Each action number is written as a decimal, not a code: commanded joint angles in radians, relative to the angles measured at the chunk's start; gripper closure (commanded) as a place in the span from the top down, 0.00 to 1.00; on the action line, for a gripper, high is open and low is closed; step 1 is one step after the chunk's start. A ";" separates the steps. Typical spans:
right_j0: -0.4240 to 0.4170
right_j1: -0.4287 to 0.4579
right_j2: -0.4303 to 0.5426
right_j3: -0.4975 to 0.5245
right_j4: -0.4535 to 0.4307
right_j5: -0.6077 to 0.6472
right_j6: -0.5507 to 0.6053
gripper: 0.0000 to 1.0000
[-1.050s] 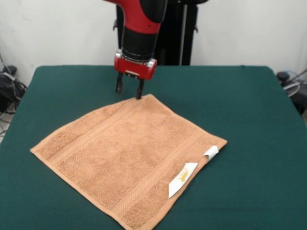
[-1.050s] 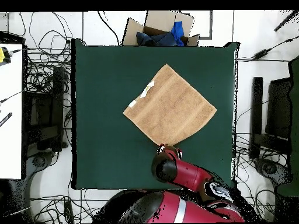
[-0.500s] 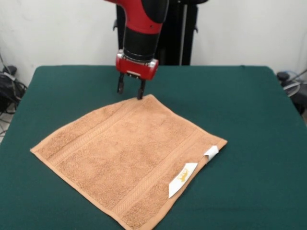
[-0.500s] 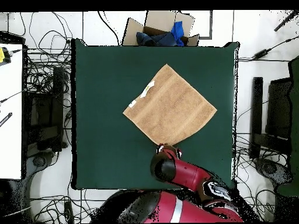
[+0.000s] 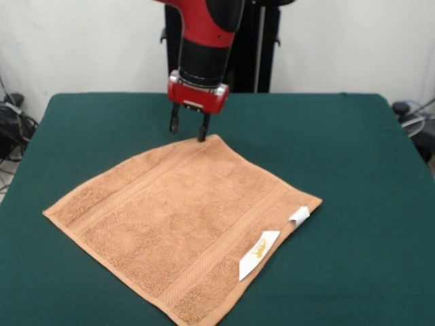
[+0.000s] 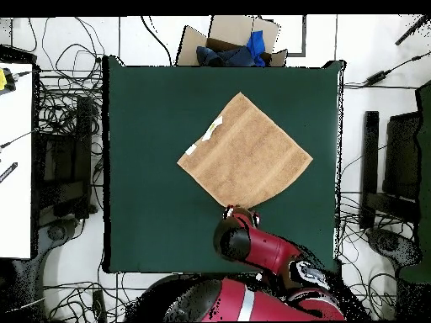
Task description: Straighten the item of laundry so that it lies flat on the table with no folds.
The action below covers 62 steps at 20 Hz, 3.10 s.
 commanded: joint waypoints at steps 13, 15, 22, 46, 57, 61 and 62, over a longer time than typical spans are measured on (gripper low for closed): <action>0.037 -0.054 0.083 -0.122 0.097 0.120 0.172 1.00; 0.043 -0.055 0.077 -0.149 0.109 0.148 0.160 1.00; 0.053 -0.070 0.071 -0.215 0.133 0.244 0.150 1.00; 0.141 -0.019 -0.025 -0.078 0.119 0.090 0.250 1.00; 0.105 -0.026 0.007 0.003 0.099 0.020 0.248 1.00; 0.060 -0.043 0.037 0.038 0.076 0.010 0.234 1.00; 0.050 -0.049 0.042 0.046 0.069 0.009 0.229 1.00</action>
